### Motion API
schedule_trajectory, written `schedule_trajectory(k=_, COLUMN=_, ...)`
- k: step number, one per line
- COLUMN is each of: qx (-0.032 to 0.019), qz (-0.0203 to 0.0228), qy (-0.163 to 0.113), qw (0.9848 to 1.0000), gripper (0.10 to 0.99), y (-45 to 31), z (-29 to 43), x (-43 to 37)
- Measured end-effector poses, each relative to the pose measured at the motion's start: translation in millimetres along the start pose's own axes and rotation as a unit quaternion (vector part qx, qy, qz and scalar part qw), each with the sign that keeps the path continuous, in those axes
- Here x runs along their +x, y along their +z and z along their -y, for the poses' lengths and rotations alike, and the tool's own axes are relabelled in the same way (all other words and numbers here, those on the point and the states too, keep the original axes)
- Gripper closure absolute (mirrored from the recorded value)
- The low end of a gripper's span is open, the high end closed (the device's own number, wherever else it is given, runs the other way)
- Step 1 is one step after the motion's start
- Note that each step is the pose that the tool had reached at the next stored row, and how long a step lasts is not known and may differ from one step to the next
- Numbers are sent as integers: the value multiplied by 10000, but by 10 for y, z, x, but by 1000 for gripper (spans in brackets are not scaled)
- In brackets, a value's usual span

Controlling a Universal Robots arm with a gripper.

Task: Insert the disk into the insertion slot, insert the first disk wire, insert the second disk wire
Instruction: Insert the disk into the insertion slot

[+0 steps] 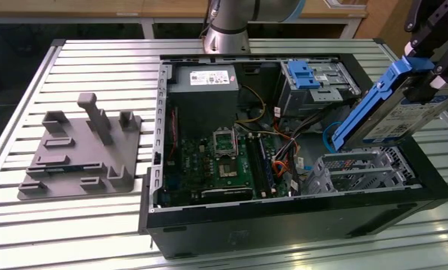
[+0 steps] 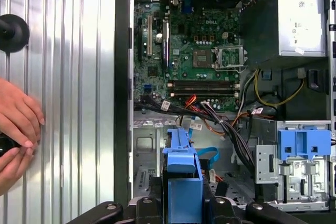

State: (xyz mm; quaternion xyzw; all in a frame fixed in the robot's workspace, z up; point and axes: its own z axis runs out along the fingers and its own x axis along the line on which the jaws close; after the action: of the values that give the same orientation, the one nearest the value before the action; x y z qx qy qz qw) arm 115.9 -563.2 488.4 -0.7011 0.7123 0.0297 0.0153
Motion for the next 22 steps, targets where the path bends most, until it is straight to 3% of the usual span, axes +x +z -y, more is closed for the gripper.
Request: schedule_trajectory(k=22, qx=0, qz=-1, qy=-3, qw=10000, gripper=722, y=131, z=21, x=7)
